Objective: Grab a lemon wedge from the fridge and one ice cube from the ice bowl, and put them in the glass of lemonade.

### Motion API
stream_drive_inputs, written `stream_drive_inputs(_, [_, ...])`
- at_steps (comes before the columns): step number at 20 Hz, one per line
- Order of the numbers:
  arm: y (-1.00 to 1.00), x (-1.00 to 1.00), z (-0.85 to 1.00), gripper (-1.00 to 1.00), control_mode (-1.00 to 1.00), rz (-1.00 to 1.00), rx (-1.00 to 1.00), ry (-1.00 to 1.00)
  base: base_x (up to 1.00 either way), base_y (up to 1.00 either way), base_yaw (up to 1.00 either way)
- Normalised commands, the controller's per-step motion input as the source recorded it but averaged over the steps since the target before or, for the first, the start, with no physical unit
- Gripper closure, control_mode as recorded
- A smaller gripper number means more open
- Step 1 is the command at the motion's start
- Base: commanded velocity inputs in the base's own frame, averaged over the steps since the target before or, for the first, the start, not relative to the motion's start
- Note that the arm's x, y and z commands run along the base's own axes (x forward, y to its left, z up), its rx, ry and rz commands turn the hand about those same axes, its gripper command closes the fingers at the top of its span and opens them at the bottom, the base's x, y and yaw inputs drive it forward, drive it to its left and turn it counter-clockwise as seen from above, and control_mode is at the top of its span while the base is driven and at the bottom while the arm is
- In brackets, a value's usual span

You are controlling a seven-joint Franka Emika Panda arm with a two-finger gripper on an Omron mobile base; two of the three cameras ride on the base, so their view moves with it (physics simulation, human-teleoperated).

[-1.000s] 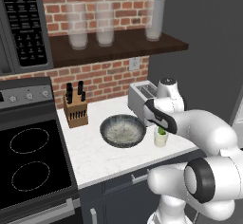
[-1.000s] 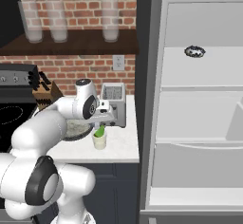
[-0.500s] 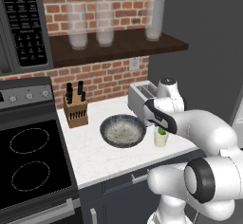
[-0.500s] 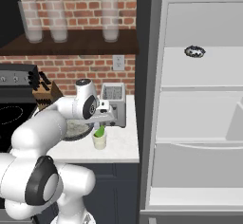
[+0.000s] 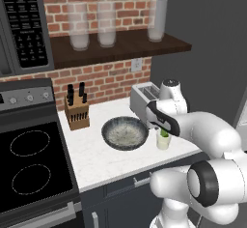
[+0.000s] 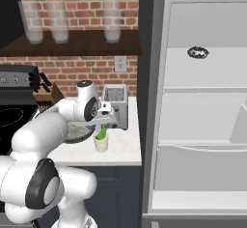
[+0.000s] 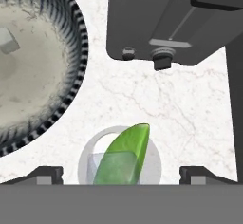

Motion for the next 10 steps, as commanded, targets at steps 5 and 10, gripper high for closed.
stream_drive_inputs(5, [-0.03, -0.01, 0.00, -1.00, -1.00, 0.00, 0.00, -0.01, 0.00, 0.00, 0.00])
stream_drive_inputs(10, [0.00, -0.36, 0.02, -1.00, -1.00, 0.01, 0.01, -0.13, 0.00, 0.00, 0.00])
